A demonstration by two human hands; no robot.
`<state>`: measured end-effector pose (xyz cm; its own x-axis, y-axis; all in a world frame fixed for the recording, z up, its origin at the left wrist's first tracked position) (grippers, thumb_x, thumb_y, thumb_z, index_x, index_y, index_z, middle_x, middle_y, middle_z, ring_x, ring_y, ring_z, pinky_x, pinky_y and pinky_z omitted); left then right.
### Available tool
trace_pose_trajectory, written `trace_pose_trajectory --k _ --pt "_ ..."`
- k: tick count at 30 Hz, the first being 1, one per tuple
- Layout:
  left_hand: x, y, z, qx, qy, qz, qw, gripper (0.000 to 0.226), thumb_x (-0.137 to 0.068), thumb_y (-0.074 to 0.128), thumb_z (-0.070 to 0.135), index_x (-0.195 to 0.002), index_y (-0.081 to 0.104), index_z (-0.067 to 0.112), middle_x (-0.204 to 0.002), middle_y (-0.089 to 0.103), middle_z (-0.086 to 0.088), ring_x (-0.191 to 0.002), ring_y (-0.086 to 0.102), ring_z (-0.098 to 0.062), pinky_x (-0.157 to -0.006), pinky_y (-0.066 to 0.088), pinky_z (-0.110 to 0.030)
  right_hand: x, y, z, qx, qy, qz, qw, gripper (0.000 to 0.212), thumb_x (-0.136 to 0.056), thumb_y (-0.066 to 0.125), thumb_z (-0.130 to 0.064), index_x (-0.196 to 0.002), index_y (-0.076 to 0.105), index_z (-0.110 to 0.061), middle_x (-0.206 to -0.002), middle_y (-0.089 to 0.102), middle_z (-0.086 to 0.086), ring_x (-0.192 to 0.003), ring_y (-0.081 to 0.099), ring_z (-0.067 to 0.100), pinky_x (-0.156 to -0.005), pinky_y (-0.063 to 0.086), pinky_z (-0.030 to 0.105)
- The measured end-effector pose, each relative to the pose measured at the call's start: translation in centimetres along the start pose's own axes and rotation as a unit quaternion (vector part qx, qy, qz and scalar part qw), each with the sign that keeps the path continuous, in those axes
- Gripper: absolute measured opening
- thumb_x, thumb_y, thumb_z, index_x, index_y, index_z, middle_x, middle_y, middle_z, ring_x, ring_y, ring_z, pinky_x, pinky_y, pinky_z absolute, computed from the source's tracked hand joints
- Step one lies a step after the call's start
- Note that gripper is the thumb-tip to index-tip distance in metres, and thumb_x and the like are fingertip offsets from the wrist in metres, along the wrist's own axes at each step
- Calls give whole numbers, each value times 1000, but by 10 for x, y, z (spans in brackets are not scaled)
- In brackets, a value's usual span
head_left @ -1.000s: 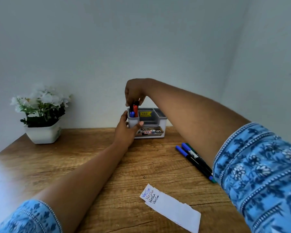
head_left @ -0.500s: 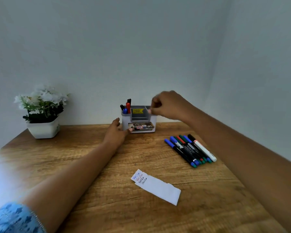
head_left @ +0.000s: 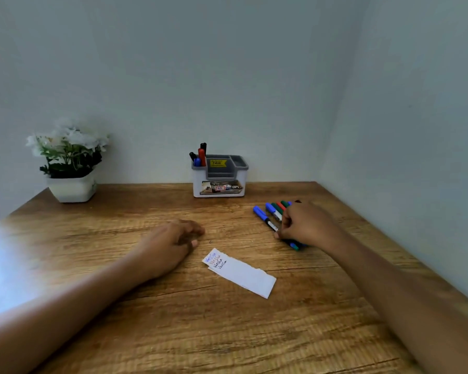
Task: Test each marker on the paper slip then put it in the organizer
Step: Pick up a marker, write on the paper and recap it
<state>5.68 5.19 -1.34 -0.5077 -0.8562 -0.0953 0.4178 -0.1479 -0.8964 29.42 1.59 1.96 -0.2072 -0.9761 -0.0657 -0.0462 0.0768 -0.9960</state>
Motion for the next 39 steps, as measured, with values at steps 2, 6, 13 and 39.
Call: trace_pose_trajectory --k 2,6,13,39 --pt "0 0 3 -7 2 -2 1000 38 -99 49 31 -136 45 36 -144 45 10 -130 41 -11 -108 31 -31 3 3 -7 -6 -14 -5 1000 18 -81 65 -40 -86 68 -23 -85 67 -5 -80 59 9 -60 43 23" --pt "0 -3 2 31 2 14 999 54 -97 51 37 -145 28 40 -151 37 5 -138 35 -16 -111 30 -37 17 -8 -33 -73 -89 45 992 9 -77 68 -34 -78 64 -27 -70 55 -13 -68 51 3 -53 33 19" --pt "4 -19 25 39 105 89 990 38 -97 43 41 -135 47 36 -131 57 11 -119 50 -8 -95 41 -29 36 -26 -53 -214 -186 100 954 10 -79 71 -36 -82 67 -27 -74 64 -16 -68 57 -2 -55 38 10" --pt "17 -33 56 314 55 49 947 7 -85 66 26 -84 72 23 -72 74 3 -62 70 -8 -68 59 -25 46 -17 -69 -704 -86 43 703 12 -86 62 -18 -83 68 -9 -60 64 0 -50 59 8 -49 51 21"
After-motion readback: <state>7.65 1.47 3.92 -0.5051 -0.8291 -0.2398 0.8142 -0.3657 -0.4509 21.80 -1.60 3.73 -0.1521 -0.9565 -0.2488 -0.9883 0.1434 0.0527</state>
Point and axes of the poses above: each hand's wrist, its own x-axis away from the middle knuckle, its own y-axis out of the palm, z = x × y, the point moved 9 cm from there along -x, towards the middle knuckle
